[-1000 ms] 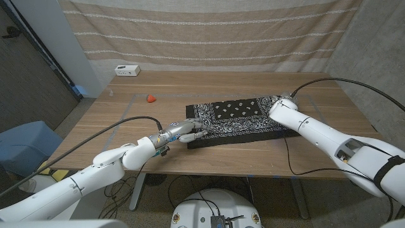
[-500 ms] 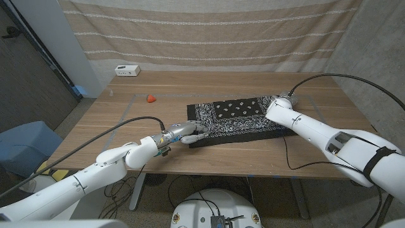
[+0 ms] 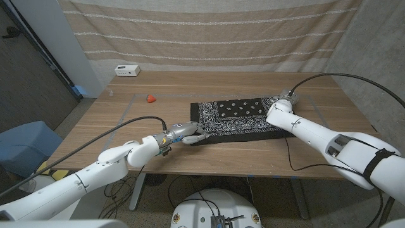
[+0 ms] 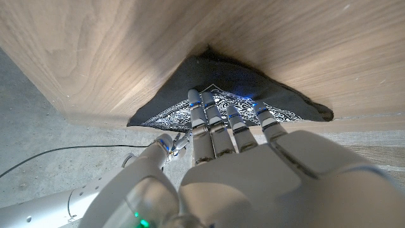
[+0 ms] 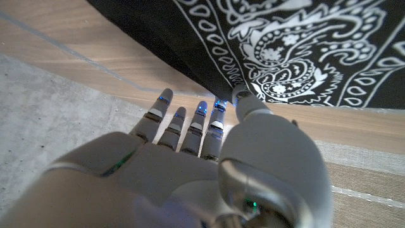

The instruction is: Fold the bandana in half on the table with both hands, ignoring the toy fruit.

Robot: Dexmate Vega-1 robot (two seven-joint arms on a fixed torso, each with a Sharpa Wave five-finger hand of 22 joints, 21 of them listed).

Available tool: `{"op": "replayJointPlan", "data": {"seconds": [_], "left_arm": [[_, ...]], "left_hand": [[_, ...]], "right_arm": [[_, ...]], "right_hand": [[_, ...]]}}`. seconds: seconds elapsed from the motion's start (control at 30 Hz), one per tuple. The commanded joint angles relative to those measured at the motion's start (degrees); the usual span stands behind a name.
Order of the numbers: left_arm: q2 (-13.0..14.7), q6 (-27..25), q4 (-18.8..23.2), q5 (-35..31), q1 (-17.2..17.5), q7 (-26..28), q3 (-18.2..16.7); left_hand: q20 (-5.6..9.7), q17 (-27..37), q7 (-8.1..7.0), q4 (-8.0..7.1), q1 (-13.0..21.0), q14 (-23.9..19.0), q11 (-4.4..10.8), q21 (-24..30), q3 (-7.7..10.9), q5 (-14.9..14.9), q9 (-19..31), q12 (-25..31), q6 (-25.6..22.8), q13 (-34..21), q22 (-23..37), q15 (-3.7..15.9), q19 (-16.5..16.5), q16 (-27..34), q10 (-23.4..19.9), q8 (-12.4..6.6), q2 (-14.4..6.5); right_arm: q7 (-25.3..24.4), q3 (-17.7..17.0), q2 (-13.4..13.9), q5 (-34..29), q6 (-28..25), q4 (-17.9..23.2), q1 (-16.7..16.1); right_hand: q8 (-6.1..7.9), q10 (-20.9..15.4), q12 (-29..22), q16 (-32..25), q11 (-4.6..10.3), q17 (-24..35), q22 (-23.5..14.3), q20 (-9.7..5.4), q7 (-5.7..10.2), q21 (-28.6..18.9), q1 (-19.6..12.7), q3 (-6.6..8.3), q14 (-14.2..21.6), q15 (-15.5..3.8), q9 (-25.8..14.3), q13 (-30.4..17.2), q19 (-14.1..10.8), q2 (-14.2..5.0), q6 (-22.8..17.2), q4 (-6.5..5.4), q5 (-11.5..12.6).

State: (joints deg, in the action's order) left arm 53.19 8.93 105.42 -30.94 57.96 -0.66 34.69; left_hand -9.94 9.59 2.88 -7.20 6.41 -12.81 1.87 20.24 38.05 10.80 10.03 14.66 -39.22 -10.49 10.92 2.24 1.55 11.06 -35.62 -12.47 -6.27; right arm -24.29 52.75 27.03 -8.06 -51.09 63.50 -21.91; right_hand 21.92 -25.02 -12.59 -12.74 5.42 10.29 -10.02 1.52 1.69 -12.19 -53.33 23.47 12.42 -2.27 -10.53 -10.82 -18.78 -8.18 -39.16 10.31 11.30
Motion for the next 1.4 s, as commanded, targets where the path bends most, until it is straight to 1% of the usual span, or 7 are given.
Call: {"op": "replayJointPlan", "data": {"seconds": [0.03, 0.23, 0.53, 0.67, 0.83, 1.07, 1.4], "left_arm": [[-0.56, -2.02, -1.09, -1.10, -2.59, -3.29, 2.47], [-0.65, -1.44, -1.88, -0.51, -3.47, -4.02, 3.05], [-0.51, -0.30, -2.63, 0.00, -4.20, -3.68, 3.17], [-0.48, 0.24, -2.97, 0.13, -4.45, -3.57, 3.23], [-0.45, 0.94, -3.47, 0.26, -4.84, -3.59, 3.31], [-0.44, 1.84, -3.99, 0.22, -5.32, -3.61, 3.42], [-0.76, 2.93, -4.62, -0.03, -6.12, -3.98, 3.75]], "left_hand": [[-0.26, 0.16, -0.02, -0.50, -0.98, -0.53, 0.04, -0.33, 0.05, -0.01, 0.17, -0.75, 0.64, -0.17, 0.14, -0.32, 0.22, 0.16, 0.46, 0.64, -0.04], [-0.35, 0.20, -0.30, -0.82, -1.56, -0.47, 0.11, -0.50, -0.17, 0.04, 0.19, -1.50, 1.51, -0.20, 0.15, -0.45, 0.15, -0.09, 1.50, 1.20, 0.12], [-0.42, 0.20, -0.48, -0.92, -1.89, -0.33, 0.18, -0.65, -0.29, 0.08, 0.20, -1.76, 1.79, -0.22, 0.15, -0.33, 0.08, -0.28, 1.62, 1.40, 0.28], [-0.44, 0.19, -0.45, -0.93, -1.99, -0.29, 0.03, -0.69, -0.33, 0.09, 0.20, -1.83, 1.80, -0.22, 0.15, -0.26, 0.09, -0.34, 1.62, 1.43, 0.34], [-0.43, 0.19, -0.46, -0.92, -2.10, -0.24, 0.11, -0.73, -0.37, 0.11, 0.21, -1.94, 1.90, -0.23, 0.15, -0.23, 0.12, -0.41, 1.68, 1.49, 0.43], [-0.44, 0.17, -0.70, -0.89, -2.23, -0.27, 0.41, -0.78, -0.42, 0.13, 0.21, -2.05, 1.91, -0.24, 0.15, -0.09, 0.21, -0.46, 1.67, 1.52, 0.54], [-0.52, 0.16, -0.98, -0.89, -2.39, -0.43, 0.78, -0.86, -0.36, 0.22, 0.22, -2.19, 1.98, -0.26, 0.15, 0.04, 0.37, -0.48, 1.61, 1.58, 0.43]], "right_arm": [[-4.64, -0.70, 2.92, -4.28, 5.88, 5.96, -3.57], [-11.52, -3.30, 4.57, -6.64, 13.05, 9.67, -7.61], [-21.59, -5.78, 4.00, -11.31, 20.77, 9.23, -10.83], [-27.01, -6.99, 2.58, -13.15, 22.10, 7.59, -11.62], [-32.04, -8.67, 1.94, -14.28, 24.28, 7.62, -13.01], [-30.53, -10.56, 2.56, -14.04, 23.38, 13.48, -15.62], [-22.97, -11.48, 3.70, -14.78, 17.24, 25.90, -18.54]], "right_hand": [[1.28, -2.32, -0.48, -0.97, 0.01, 0.40, -0.23, -0.30, -1.57, -0.65, -2.22, 0.25, 2.19, -5.79, -1.54, -0.25, -1.43, -0.11, -17.12, -0.27, 0.20], [2.53, -6.34, -0.96, -2.69, -0.45, 0.95, -0.32, -0.42, -3.08, -0.99, -3.95, -0.59, 6.60, -7.63, -1.73, -0.44, -3.05, -0.28, -19.60, -0.88, 0.18], [3.99, -11.17, -1.67, -4.89, -1.41, 1.86, -0.43, -1.56, -5.04, -1.77, -5.33, -1.70, 11.26, -8.61, -2.83, -0.70, -5.89, -0.43, -20.59, -1.45, 0.43], [4.36, -10.93, -0.97, -5.83, 0.18, 3.32, -0.66, -5.00, -3.25, -1.46, -3.48, -3.66, 11.43, -9.40, -4.65, -1.20, -5.22, -1.65, -17.63, -3.83, 0.48], [5.26, -11.14, -0.96, -5.64, 0.76, 3.44, -0.77, -6.00, -2.39, -1.74, -2.77, -3.69, 12.01, -9.83, -5.86, -1.70, -5.80, -1.85, -16.94, -4.81, 1.17], [6.38, -11.57, -1.04, -5.32, 1.40, 3.49, -0.84, -6.10, -2.49, -1.83, -2.53, -3.60, 12.36, -10.01, -7.01, -2.14, -5.93, -1.74, -16.84, -5.29, 1.80], [8.42, -9.37, 0.03, -3.62, 1.71, 3.49, -0.92, -5.47, -1.98, -1.26, -1.96, -3.66, 10.28, -9.57, -9.29, -2.87, -4.21, -1.47, -16.25, -6.17, 2.70]]}}
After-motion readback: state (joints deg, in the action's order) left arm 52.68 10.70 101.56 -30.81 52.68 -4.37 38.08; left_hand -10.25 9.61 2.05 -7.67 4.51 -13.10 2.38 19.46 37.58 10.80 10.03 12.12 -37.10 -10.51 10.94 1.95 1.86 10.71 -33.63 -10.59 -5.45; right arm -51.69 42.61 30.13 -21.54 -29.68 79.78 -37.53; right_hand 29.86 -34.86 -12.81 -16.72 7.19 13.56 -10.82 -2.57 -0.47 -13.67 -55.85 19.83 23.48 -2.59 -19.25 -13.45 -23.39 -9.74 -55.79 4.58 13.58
